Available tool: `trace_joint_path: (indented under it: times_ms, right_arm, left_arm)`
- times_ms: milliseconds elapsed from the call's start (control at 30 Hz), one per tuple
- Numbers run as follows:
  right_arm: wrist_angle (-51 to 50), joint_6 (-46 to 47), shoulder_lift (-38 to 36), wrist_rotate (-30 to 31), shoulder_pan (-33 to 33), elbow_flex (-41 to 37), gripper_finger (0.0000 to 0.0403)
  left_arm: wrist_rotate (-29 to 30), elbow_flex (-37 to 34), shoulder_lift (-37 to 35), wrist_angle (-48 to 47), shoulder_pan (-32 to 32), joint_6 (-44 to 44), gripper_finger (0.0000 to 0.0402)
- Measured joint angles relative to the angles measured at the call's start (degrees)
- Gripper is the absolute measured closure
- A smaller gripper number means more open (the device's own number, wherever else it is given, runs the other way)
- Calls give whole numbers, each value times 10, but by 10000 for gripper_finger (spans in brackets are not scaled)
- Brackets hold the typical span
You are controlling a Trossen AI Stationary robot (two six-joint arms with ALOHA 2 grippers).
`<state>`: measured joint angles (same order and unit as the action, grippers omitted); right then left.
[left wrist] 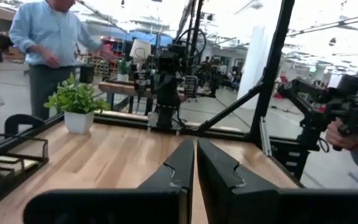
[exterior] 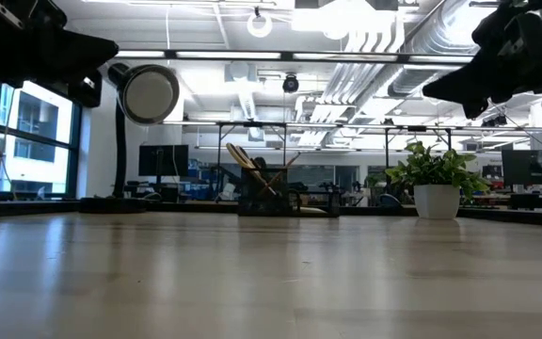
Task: Pick and place office supplies into organizer
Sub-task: Return to Home Position
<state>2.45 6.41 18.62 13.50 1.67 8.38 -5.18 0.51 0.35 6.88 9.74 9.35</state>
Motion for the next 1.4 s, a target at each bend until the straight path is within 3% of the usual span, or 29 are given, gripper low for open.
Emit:
trace_joint_path:
  times_ms: [300, 500, 833, 1067, 1200, 1367, 1400]
  right_arm:
    - [-5, -25, -3, -13, 0, 0, 402]
    - [12, -39, -41, -40, 0, 0, 402]
    - [-126, -28, -183, -16, 0, 0, 402]
    - [-141, -26, -186, -5, 0, 1, 402]
    - [-111, -24, -185, -33, 0, -4, 402]
    - [58, -65, -186, -100, 0, -76, 402]
    - [54, -69, -186, -98, 0, -78, 402]
  left_arm:
    - [55, 0, 0, -65, 0, -1, 392]
    - [58, 0, 0, -52, 0, 1, 392]
    - [57, 0, 0, -53, 0, 14, 392]
    - [57, 0, 0, -53, 0, 16, 392]
    - [57, 0, 0, -53, 0, 16, 392]
    - [57, 0, 0, -53, 0, 16, 392]
    - [57, 0, 0, -53, 0, 16, 392]
